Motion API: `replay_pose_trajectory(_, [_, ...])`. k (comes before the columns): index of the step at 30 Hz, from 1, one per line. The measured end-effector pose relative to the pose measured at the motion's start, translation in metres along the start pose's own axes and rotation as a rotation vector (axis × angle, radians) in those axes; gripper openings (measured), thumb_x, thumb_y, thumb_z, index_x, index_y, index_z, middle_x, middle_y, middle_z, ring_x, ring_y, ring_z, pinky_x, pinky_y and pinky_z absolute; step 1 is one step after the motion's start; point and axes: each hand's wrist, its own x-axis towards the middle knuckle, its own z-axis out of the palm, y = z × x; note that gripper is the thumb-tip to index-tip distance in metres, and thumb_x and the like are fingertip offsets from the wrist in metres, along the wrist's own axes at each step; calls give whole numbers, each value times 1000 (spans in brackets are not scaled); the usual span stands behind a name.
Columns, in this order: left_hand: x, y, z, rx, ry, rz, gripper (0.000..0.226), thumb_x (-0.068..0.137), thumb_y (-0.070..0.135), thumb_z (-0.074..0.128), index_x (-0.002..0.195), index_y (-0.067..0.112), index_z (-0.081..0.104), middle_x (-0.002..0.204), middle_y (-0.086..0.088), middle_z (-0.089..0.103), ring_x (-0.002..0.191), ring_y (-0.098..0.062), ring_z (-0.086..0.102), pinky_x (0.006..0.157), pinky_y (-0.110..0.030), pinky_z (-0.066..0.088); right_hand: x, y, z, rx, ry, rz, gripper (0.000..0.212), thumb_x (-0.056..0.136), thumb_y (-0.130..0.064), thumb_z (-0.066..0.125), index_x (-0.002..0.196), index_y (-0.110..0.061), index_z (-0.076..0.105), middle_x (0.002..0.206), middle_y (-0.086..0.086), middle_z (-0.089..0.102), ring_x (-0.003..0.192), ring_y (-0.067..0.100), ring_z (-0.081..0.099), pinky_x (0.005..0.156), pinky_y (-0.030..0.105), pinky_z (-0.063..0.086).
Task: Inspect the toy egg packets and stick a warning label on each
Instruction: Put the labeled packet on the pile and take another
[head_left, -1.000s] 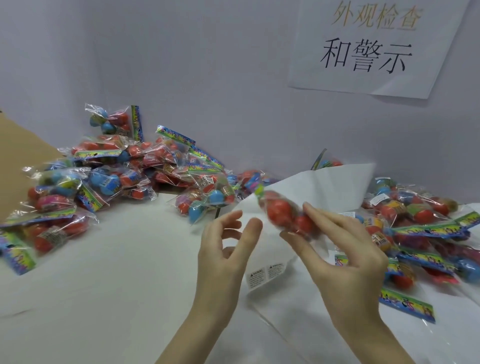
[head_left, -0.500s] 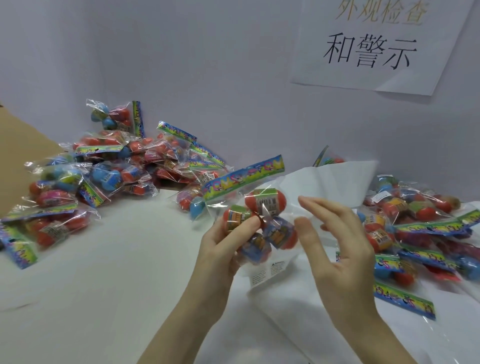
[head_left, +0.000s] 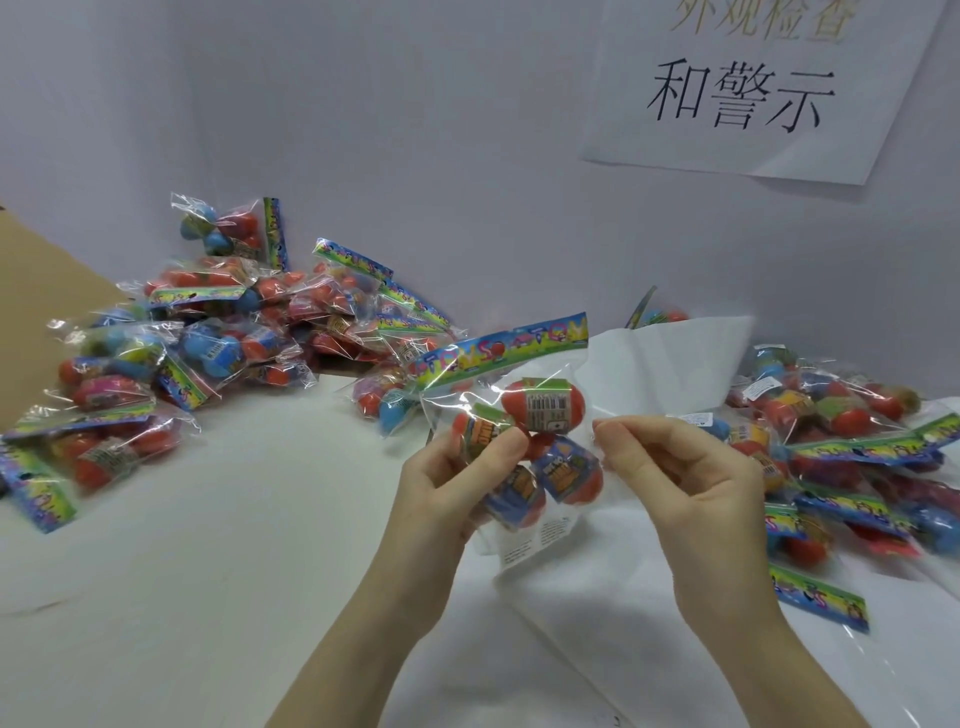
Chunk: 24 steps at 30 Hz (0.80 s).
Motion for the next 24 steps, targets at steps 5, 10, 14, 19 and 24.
replay_pose_trajectory(5, [0,0,-1,-14,-7,-23,18,64,25,66,78,15,75,81,-7,74,71,-16,70,55,-21,52,5,1,-6,222,-162,403,28,51,-32,71,73,-15,74,71,4,71,59,15,62,52,20,47])
replay_pose_trajectory(10, [0,3,-3,-142,-71,-87,22,64,20,68,84,16,76,86,-9,73,73,-24,70,54,-28,55,2,6,-1,-11,171,38,13,83,-18,63,76,-29,66,66,-14,66,62,1,56,57,11,44])
replay_pose_trajectory(14, [1,0,2,-232,-7,-67,18,64,20,69,80,18,77,79,-4,73,72,-18,70,66,-33,59,-10,7,3,-531,179,-754,11,83,-27,63,92,-20,62,84,-7,59,77,9,51,71,21,43])
replay_pose_trajectory(19, [-3,-1,7,-278,-22,-78,37,66,33,65,92,8,73,77,-8,71,66,-11,66,57,-20,53,-13,22,12,-820,-23,-910,20,75,-23,74,89,-9,74,84,9,68,84,17,51,74,31,47])
replay_pose_trajectory(24, [-1,-6,9,-277,6,-71,48,62,37,66,98,6,69,83,-10,72,72,-14,68,62,-22,55,-9,25,9,-795,-53,-884,17,81,-17,66,93,-7,74,86,10,68,80,18,54,70,29,47])
